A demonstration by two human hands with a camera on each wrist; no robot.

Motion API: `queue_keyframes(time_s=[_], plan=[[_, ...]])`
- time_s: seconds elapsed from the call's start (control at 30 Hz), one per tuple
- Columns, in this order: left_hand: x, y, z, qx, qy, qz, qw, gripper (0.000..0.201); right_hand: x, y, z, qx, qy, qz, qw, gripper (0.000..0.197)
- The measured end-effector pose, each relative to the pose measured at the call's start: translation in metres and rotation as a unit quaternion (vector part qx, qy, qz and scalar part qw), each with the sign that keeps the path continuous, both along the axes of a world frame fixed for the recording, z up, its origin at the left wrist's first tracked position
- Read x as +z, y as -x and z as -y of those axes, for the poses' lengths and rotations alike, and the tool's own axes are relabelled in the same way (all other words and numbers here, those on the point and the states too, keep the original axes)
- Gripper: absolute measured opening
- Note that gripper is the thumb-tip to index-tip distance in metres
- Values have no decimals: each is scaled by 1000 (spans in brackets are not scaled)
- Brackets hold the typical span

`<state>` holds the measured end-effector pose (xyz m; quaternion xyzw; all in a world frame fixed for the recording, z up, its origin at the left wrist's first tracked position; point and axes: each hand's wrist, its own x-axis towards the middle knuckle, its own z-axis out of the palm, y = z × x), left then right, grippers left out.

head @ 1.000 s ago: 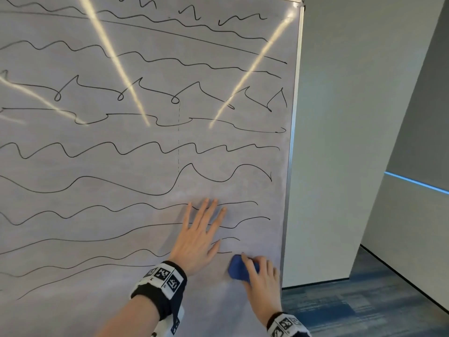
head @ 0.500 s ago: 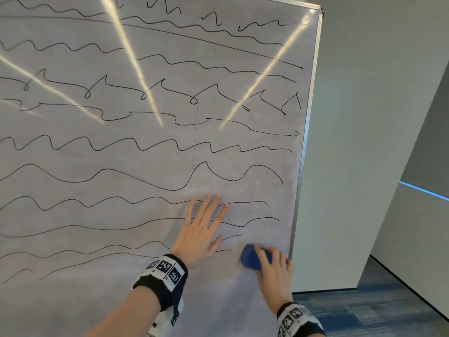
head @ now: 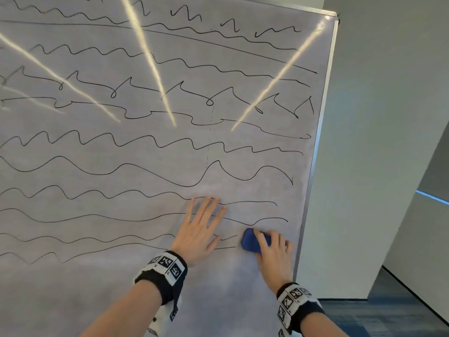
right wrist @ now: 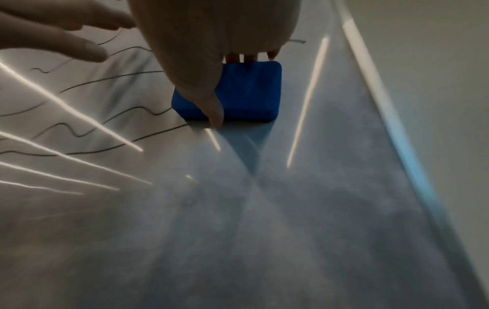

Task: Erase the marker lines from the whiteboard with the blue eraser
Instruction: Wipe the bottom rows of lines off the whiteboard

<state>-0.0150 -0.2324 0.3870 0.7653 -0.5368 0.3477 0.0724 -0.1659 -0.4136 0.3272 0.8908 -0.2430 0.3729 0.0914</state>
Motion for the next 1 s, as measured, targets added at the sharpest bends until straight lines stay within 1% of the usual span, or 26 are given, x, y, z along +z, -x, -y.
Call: queue_keyframes(time_s=[0.03, 0.1, 0.17, 0.2, 0.23, 0.33, 0.43, 0.5, 0.6, 0.63, 0.7, 0.77, 0.83, 0.9, 1.0], plan=[[-1, 1, -1, 0, 2, -1, 1000, 79, 2, -10, -9, 15, 2, 1, 1000, 78], [-3, 3, -3, 1, 6, 2, 1000, 79, -9, -25, -26, 48, 5, -21, 999, 78], [-5, 1, -9, 7, 2, 3, 1000, 78, -32, -23, -33, 74, 11, -71, 995, 84], [-6, -1, -13, 10, -1, 4, 1000, 77, -40, -17, -30, 73, 13, -86, 993, 87], [-6, -4, -18, 13, 0, 7, 1000, 75, -43, -11, -25, 64, 17, -84, 994, 89], [-7, -18, -34, 22, -2, 5, 1000, 73, -24, -6, -17, 30, 5, -36, 999, 85], [-9, -23, -38, 19, 1, -8, 1000, 73, -3, -27, -29, 30, 4, 1, 1000, 78], [-10, -21, -34, 5, -3, -7, 1000, 73, -8, -39, -45, 49, 8, -10, 999, 78], [-12, -20, -33, -5, -16, -1, 1000, 79, -35, -31, -48, 77, 35, -86, 993, 83], [-13, -23, -36, -7, -17, -2, 1000, 80, -38, -25, -44, 73, 43, -90, 992, 85], [-13, -30, -44, -9, -19, -1, 1000, 78, -30, -21, -38, 50, 34, -61, 996, 84], [-14, -36, -50, -14, -24, 5, 1000, 76, -13, -29, -40, 31, 13, -22, 999, 80], [-14, -39, -51, -20, -27, 2, 999, 75, -3, -44, -53, 33, 5, -1, 999, 77], [-13, -40, -50, -27, -29, 7, 999, 73, -8, -55, -67, 44, 8, -9, 999, 77], [-11, -41, -52, -36, -34, 21, 999, 69, -32, -47, -70, 64, 40, -74, 994, 84]])
